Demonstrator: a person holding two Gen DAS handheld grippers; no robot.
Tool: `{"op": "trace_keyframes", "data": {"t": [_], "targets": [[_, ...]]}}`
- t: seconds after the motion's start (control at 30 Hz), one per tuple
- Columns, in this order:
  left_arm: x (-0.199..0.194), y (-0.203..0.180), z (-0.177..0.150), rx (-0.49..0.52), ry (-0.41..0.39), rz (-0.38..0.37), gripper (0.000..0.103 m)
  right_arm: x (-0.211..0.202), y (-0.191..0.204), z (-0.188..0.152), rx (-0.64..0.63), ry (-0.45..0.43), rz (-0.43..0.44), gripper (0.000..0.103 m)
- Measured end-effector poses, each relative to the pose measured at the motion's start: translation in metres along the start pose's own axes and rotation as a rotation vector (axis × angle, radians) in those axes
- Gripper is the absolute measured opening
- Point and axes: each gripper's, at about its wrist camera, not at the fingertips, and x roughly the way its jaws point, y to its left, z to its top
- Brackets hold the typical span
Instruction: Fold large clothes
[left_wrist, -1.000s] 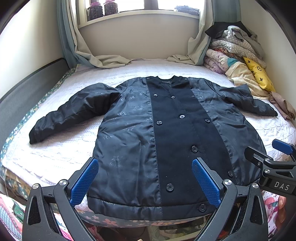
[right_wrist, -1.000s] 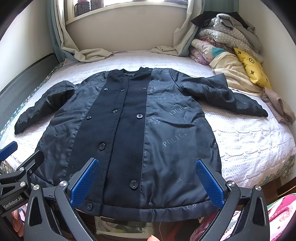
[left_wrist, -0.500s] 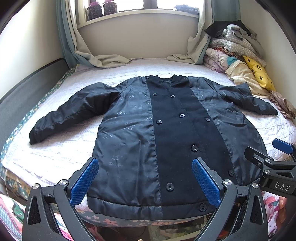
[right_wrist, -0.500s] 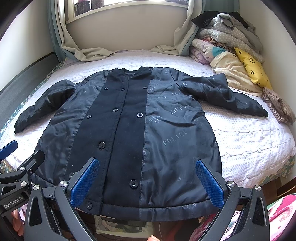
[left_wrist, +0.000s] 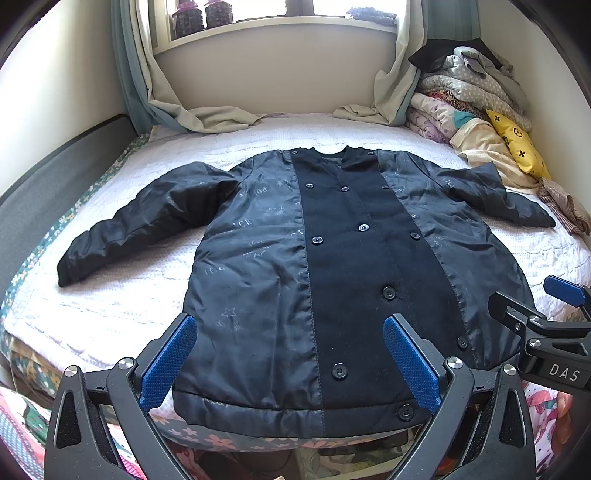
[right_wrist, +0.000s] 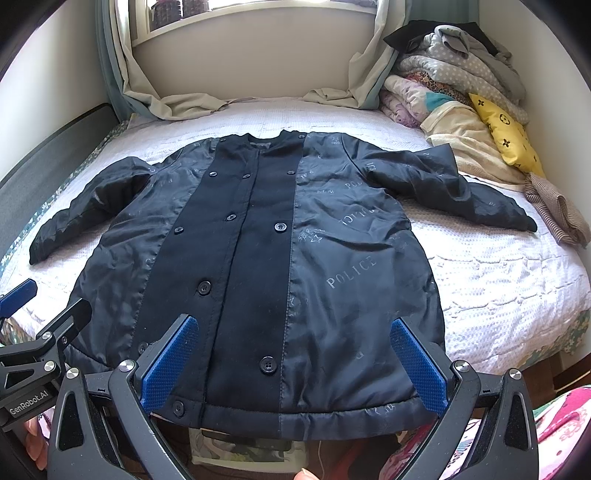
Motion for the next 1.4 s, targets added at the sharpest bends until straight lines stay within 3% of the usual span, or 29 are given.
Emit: {"op": "trace_keyframes", "data": {"t": [0.43, 0.7, 0.93, 1.13, 1.27, 1.4], "targets": [[0.003, -0.001, -0.001, -0.009, 0.017, 0.000, 0.102, 0.004, 0.001, -0.004, -0.002, 0.011, 0.001, 0.103], [0.007, 0.016, 0.026, -0.034, 0.070, 0.014, 0.102, 0.009, -0.005, 0.008, -0.004, 0.058, 0.015, 0.103], [0.025, 0.050, 0.091, -0.044, 0.111, 0.035, 0.102, 0.017, -0.025, 0.067, -0.019, 0.083, 0.042, 0.103], [0.081, 0.078, 0.145, -0.098, 0.217, -0.030, 0.102, 0.059, -0.057, 0.138, 0.078, 0.144, 0.070, 0.103], [0.127, 0.091, 0.156, -0.154, 0.310, -0.064, 0.102, 0.109, -0.079, 0.169, 0.187, 0.219, 0.083, 0.103], [0.171, 0.098, 0.151, -0.186, 0.414, -0.077, 0.102, 0.150, -0.089, 0.175, 0.208, 0.244, 0.054, 0.102]]}}
